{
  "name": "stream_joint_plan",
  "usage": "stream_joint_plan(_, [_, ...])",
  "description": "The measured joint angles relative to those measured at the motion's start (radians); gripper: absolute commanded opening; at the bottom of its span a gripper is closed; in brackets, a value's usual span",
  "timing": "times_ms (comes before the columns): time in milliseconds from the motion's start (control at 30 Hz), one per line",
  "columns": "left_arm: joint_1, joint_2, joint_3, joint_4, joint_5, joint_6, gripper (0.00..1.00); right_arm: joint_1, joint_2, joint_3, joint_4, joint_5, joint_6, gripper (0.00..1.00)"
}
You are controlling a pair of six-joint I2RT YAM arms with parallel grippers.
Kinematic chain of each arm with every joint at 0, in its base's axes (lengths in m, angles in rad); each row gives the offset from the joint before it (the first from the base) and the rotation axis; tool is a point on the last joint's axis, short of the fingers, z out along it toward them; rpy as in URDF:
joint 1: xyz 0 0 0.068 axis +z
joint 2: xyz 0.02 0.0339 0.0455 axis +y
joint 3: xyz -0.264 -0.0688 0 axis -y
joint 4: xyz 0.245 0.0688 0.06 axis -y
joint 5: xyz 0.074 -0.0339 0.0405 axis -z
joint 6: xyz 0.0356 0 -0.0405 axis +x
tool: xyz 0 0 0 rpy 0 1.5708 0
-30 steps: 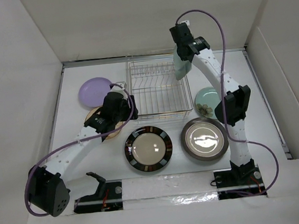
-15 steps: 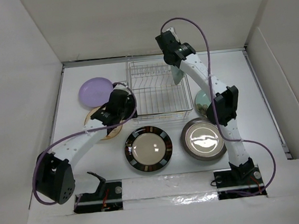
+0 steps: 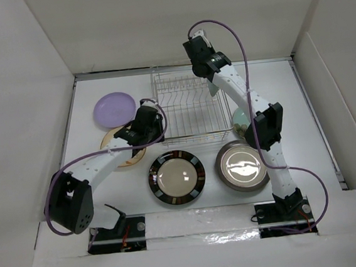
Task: Load the plates into the dish rack
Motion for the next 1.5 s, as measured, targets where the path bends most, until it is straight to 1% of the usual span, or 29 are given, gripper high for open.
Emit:
stream_joint_plan(33, [-0.005,0.001,0.000,0.002,0.004,0.000,0.25,0.000,0.000,0.000,0.003,0.000,-0.004,0.00])
stream_joint_plan(200, [-0.015,-0.003,0.000,0.005,0.027,-0.002,0.26,0.000,0.000,0.000,0.011,0.006,-0.009,0.00])
stream_joint_plan(267, [-0.015,-0.014,0.000,0.003,0.036,-0.003,0.40,-0.002,0.000,0.000,0.011,0.011,-0.008,0.00])
stream_joint_plan(300, [-0.016,-0.023,0.000,0.002,0.042,0.000,0.50,-0.002,0.000,0.000,0.011,0.012,-0.008,0.00])
stream_joint_plan(333, [-0.016,-0.035,0.000,0.001,0.047,0.001,0.75,-0.002,0.000,0.000,0.011,0.014,-0.008,0.00])
stream_joint_plan(433, [-0.016,-0.092,0.000,0.000,0.053,-0.001,0.97,-0.008,0.000,0.000,0.010,0.028,-0.008,0.00])
stream_joint_plan(533, [-0.016,-0.163,0.000,0.001,0.048,-0.001,0.99,-0.009,0.000,0.000,0.009,0.042,-0.008,0.00])
stream_joint_plan(767, [-0.016,-0.344,0.000,0.034,0.027,0.000,0.97,-0.008,0.000,-0.001,0.003,0.085,-0.016,0.00])
stream_joint_plan(933, [-0.029,-0.451,-0.014,0.074,0.027,0.002,0.97,0.005,0.005,-0.008,0.030,0.133,-0.055,0.00])
stream_joint_plan(1167, [-0.067,-0.472,-0.041,0.067,0.018,0.009,0.97,0.047,0.051,-0.009,0.064,0.159,-0.088,0.00])
stream_joint_plan(1500, [-0.068,-0.499,-0.046,0.066,0.007,0.012,0.96,0.067,0.075,-0.046,0.129,0.197,-0.096,0.00])
